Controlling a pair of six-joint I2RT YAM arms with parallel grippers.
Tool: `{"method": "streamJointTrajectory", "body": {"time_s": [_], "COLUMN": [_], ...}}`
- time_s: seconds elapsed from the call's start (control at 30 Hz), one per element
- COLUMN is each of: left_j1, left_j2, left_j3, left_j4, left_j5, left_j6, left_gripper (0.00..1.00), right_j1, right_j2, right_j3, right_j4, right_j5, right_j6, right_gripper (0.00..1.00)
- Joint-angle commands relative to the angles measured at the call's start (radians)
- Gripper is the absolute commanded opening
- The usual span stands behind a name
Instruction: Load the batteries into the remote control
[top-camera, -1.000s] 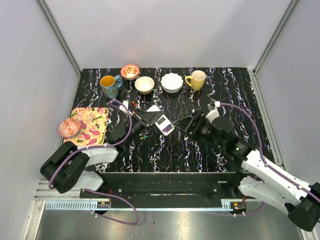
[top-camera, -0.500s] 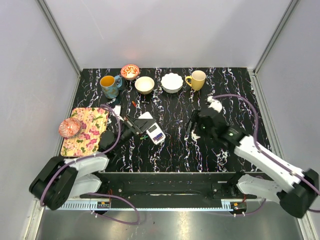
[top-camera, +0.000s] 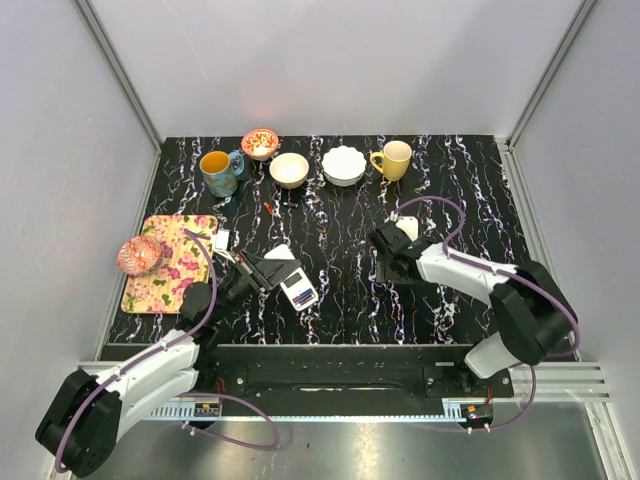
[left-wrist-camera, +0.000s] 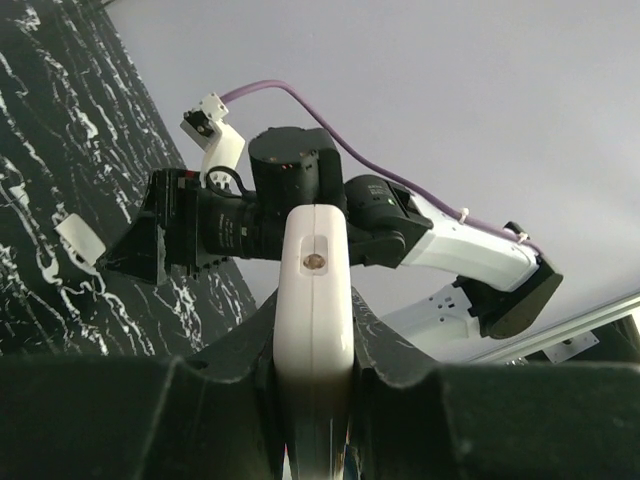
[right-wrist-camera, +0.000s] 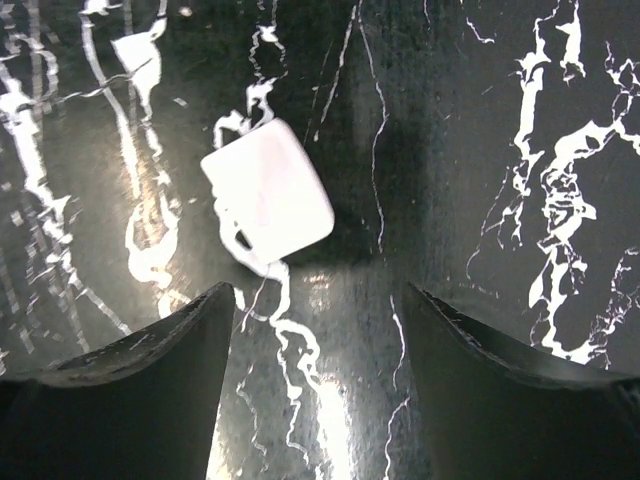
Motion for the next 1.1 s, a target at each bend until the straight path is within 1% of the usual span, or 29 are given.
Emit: {"method": "streamJointTrajectory", "body": {"time_s": [0.0, 0.37, 0.63, 0.67, 0.83, 0.87, 0.93, 0.97, 1.0, 1.07], "left_j1": [0.007, 0.007, 0.005, 0.007, 0.005, 0.005, 0.005, 0.007, 0.005, 0.007], "left_j2": [-0.026, -0.027, -0.014, -0.014, -0.014, -0.015, -0.020, -0.020, -0.021, -0.026], "left_j3": [-0.028, -0.037, -0.026, -0.028, -0.029, -0.029, -0.026, -0.026, -0.026, -0.028], "left_j4": [0.014, 0.037, 0.040, 0.040, 0.040, 0.040, 0.038, 0.038, 0.038, 0.037], "left_j5": [0.000, 0.007, 0.008, 0.008, 0.007, 0.008, 0.007, 0.005, 0.007, 0.004], "left_j6": [0.013, 0.010, 0.014, 0.011, 0.010, 0.010, 0.008, 0.008, 0.008, 0.008], "left_gripper": [0.00, 0.00, 0.00, 0.00, 0.00, 0.00, 0.00, 0.00, 0.00, 0.00], "right_j1": [-0.041, -0.095, -0.099, -0.099, -0.099, -0.102, -0.104, -0.103, -0.106, -0.104], "right_j2": [0.070, 0.166, 0.187, 0.186, 0.175, 0.175, 0.170, 0.167, 0.155, 0.135], "right_j3": [0.051, 0.091, 0.072, 0.064, 0.068, 0.068, 0.064, 0.055, 0.050, 0.018], "right_j4": [0.089, 0.145, 0.145, 0.143, 0.109, 0.099, 0.099, 0.099, 0.100, 0.124], "right_j5": [-0.010, -0.099, -0.145, -0.150, -0.165, -0.176, -0.187, -0.196, -0.196, -0.201], "right_j6": [-0.072, -0.162, -0.153, -0.149, -0.066, -0.043, 0.040, 0.075, 0.148, 0.231], "right_gripper": [0.72, 0.69, 0.52, 0.51, 0.43, 0.40, 0.36, 0.31, 0.30, 0.29]}}
